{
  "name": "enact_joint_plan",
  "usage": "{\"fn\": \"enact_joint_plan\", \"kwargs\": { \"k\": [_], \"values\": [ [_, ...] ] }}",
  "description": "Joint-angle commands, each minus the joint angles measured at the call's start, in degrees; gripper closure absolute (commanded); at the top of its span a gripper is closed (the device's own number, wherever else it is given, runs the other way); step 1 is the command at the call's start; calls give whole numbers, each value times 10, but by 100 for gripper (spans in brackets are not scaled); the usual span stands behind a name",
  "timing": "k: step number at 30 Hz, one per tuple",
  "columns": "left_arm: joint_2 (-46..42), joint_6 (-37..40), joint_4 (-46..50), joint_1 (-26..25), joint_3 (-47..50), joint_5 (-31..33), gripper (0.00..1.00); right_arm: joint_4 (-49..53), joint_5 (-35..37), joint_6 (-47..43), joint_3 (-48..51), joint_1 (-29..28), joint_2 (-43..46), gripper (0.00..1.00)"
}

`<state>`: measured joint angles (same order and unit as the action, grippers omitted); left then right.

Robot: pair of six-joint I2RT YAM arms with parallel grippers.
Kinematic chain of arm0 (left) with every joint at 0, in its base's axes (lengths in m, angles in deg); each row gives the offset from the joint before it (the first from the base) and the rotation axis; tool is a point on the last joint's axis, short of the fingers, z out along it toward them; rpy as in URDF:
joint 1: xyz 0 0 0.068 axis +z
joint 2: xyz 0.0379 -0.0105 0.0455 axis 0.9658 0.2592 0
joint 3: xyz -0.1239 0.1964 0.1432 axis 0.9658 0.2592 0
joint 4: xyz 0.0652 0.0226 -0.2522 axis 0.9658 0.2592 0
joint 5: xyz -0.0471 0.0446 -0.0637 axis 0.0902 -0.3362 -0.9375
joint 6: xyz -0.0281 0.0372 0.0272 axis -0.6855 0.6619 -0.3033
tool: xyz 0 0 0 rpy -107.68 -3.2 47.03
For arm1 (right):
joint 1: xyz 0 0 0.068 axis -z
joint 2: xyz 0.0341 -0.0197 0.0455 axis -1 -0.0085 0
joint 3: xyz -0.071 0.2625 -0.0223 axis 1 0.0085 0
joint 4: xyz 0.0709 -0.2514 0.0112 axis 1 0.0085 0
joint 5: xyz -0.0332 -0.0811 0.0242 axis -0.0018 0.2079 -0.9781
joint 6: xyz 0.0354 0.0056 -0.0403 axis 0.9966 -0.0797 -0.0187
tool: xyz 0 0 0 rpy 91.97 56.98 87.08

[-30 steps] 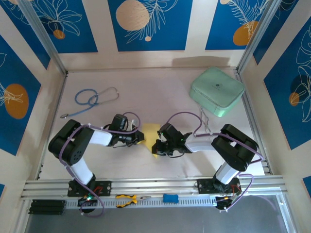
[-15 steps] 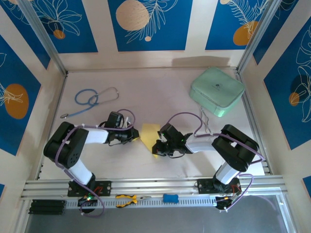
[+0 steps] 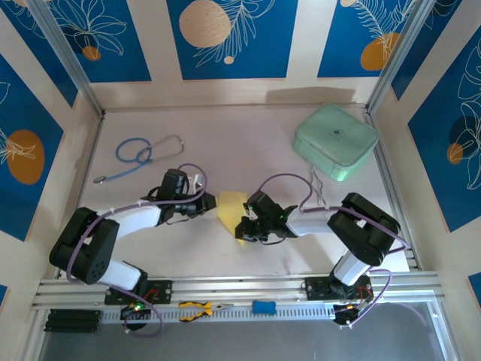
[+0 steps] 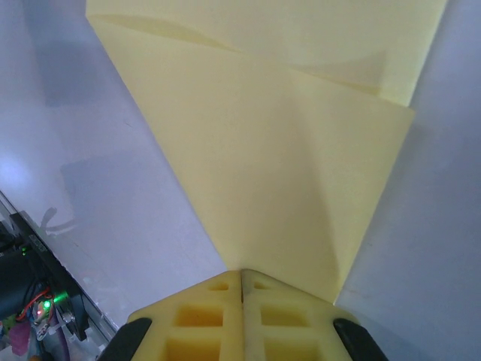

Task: Fold a paper plane with a square sheet of paper (pick it up from the middle)
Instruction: Third fold the triangle at the center of the table.

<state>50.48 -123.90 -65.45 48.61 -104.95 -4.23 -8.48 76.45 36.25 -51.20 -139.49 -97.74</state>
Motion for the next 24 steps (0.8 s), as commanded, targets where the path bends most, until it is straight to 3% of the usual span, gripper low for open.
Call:
{"fn": "enact_joint_plan", "kwargs": {
  "k": [1,8,16,24],
  "values": [
    [23,-4,-26,-21,-2,-31,90,101,14,-5,17,-12,-29,99],
    [78,-15,-55,-64,-15,-22,90,116,18,-14,17,-10,-16,99],
    [150,-31,-75,-66,7,8,96,138,12,-32,-10,-9,13,97],
    [140,-29,-65,-66,20,21,97,127,-1,-49,-42,-9,37,95]
  ]
}}
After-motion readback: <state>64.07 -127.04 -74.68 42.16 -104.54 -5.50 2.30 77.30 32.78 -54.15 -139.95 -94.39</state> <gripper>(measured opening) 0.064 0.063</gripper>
